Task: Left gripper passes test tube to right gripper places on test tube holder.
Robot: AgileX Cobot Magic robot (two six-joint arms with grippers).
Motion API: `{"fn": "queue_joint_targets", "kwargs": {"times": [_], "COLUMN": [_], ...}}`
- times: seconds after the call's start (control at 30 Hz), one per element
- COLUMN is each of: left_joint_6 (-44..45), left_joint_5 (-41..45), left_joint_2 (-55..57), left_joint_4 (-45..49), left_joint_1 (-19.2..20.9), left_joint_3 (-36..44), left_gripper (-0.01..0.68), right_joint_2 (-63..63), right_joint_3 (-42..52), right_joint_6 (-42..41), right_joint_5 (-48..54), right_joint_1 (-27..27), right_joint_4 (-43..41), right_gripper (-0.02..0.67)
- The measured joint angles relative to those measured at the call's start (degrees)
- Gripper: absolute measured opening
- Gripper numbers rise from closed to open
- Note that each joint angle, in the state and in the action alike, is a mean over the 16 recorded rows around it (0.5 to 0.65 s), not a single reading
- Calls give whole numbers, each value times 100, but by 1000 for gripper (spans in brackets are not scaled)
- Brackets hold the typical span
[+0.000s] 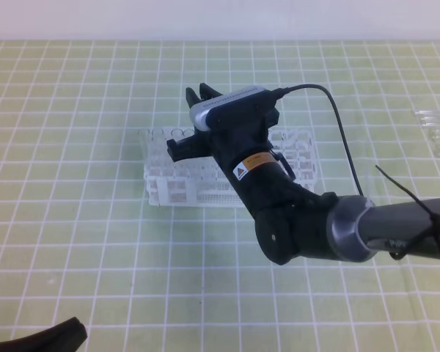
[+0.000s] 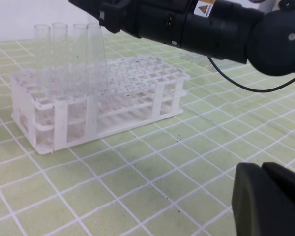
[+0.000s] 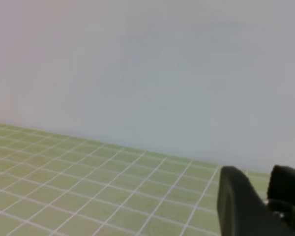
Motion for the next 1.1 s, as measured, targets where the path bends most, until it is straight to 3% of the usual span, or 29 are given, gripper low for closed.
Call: {"fn": "queue_joint_targets", "kwargs": {"times": [1.1], "left_joint_6": [0], "left_joint_5": [-10], "left_joint_2": [15], "left_joint_4": [-1], "left_joint_1": [-1], "left_joint_3": [21], "left_gripper": [0], "right_joint_2": [124], "right_joint_3": [0], "right_joint_6": [20], "right_joint_5": [-245], "right_joint_1": [0], "right_joint_4": [-160], "right_gripper": [92]}}
